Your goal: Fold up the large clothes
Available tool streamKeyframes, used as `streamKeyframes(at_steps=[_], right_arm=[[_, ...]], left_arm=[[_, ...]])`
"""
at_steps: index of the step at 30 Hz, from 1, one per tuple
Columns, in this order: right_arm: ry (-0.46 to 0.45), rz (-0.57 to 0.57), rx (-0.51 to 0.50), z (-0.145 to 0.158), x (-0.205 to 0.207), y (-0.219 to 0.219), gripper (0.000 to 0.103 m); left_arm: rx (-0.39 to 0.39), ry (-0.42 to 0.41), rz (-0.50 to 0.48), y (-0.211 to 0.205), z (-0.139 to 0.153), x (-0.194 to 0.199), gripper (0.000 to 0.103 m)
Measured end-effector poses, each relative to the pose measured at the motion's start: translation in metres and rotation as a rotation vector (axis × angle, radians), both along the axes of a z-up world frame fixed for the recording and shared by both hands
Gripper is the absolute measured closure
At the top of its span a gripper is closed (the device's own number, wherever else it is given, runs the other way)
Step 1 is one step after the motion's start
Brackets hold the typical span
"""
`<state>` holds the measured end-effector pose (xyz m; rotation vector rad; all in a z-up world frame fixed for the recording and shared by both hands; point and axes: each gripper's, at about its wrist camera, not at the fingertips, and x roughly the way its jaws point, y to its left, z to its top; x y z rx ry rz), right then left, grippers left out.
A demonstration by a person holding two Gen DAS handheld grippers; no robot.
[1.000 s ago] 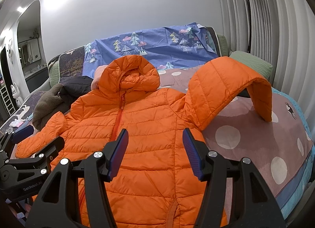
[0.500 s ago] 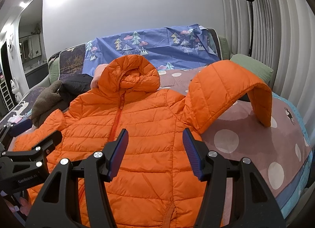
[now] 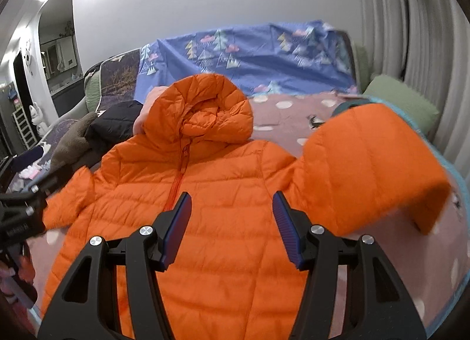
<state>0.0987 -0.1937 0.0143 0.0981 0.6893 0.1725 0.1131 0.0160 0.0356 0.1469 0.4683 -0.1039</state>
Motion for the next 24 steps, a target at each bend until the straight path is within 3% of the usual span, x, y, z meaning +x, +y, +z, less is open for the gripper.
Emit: streamKeyframes(at_steps=[3,7,14,21,22,23,24], right_arm=[[0.047,-0.002,0.057,0.001,0.053,-0.007,0.043],[0.112,-0.006,0.143,-0.005,0.122,-0.015,0.028],[0.298,-0.108,0.371,-0.059,0.246,-0.033,0.021],[0.332,-0.107,0.539,-0.100,0.304,-0.032,0.018],[0.319,-0.082,0.559,-0.101,0.307,-0.030,0.022],[0.299,-0.062,0.560,-0.099,0.309,-0.028,0.048],[0.269,-0.041,0.539,-0.094,0.309,-0.025,0.067]], left_arm=[[-0.021,0.039,-0.016,0.003,0.009,0.049,0.002],[-0.030,0.117,-0.046,-0.002,0.010,0.118,0.002],[0.000,0.189,-0.022,-0.015,-0.006,0.227,0.002],[-0.036,0.249,-0.028,-0.008,-0.030,0.298,0.004],[-0.061,0.257,-0.047,-0.007,-0.032,0.302,0.017],[-0.098,0.282,-0.092,-0.005,-0.036,0.307,0.031],[-0.121,0.307,-0.123,-0.005,-0.039,0.311,0.066]])
